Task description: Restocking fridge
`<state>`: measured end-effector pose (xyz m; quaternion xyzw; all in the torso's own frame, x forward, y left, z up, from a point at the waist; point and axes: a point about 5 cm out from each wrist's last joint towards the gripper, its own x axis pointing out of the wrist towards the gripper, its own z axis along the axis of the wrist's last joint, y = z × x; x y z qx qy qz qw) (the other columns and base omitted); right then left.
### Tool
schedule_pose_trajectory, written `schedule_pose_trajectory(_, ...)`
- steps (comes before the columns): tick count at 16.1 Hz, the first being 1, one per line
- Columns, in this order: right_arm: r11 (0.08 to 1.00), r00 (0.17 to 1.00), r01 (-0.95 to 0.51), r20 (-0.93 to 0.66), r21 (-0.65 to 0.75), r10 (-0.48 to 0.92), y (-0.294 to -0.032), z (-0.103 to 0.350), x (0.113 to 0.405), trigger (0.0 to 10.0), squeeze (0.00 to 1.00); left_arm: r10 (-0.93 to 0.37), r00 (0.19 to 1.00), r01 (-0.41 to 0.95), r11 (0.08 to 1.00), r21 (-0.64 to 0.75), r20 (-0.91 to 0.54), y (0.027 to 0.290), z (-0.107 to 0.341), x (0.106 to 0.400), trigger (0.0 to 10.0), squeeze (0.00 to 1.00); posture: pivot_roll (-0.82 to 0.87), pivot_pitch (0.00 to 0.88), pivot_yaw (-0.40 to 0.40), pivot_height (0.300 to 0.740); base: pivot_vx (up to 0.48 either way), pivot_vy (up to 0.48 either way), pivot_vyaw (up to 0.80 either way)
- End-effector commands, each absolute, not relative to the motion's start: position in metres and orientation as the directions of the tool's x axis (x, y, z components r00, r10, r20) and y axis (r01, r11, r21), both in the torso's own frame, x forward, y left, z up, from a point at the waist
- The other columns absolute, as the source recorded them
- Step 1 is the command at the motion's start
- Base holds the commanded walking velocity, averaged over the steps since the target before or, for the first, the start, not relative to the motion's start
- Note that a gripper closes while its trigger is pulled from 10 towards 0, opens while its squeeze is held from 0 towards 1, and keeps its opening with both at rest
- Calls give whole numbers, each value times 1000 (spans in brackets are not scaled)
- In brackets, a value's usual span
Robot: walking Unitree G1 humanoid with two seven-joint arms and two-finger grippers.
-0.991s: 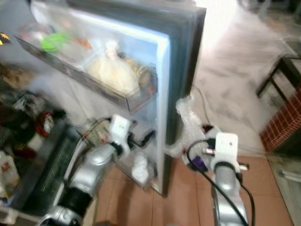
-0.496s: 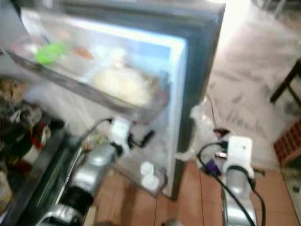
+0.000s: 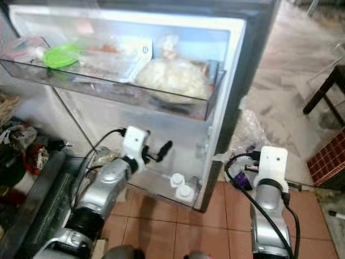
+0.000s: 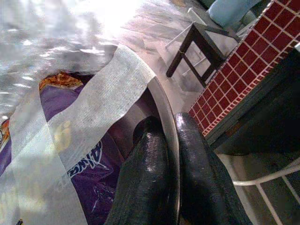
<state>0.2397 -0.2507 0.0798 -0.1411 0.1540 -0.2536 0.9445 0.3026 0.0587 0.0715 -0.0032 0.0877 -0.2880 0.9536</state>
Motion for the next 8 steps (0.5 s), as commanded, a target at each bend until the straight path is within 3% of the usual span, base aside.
schedule_pose_trajectory(1,805,812,455,-194,-380,-551,-257,84,237,10000,0,-552,818,551,833,-56,-163,58,71,302,10000,0,-31,0,23,740,0,-469,0)
schedule_pose_trajectory(4,792,795,467,-206,-394,-571,-269,80,229,10000,0,-554,817,552,832,-56,-162,56,71,302,10000,0,-37,0,23,740,0,-360,0)
schedule_pose_trajectory(5,809,804,456,-218,-372,-553,-270,79,228,10000,0,-556,816,555,830,-53,-160,55,71,302,10000,0,-37,0,23,740,0,0,0)
schedule_pose_trajectory(8,940,909,271,-267,-208,-321,-245,76,227,10000,0,-533,829,531,845,-57,-171,58,69,303,10000,0,-36,0,23,740,0,0,0)
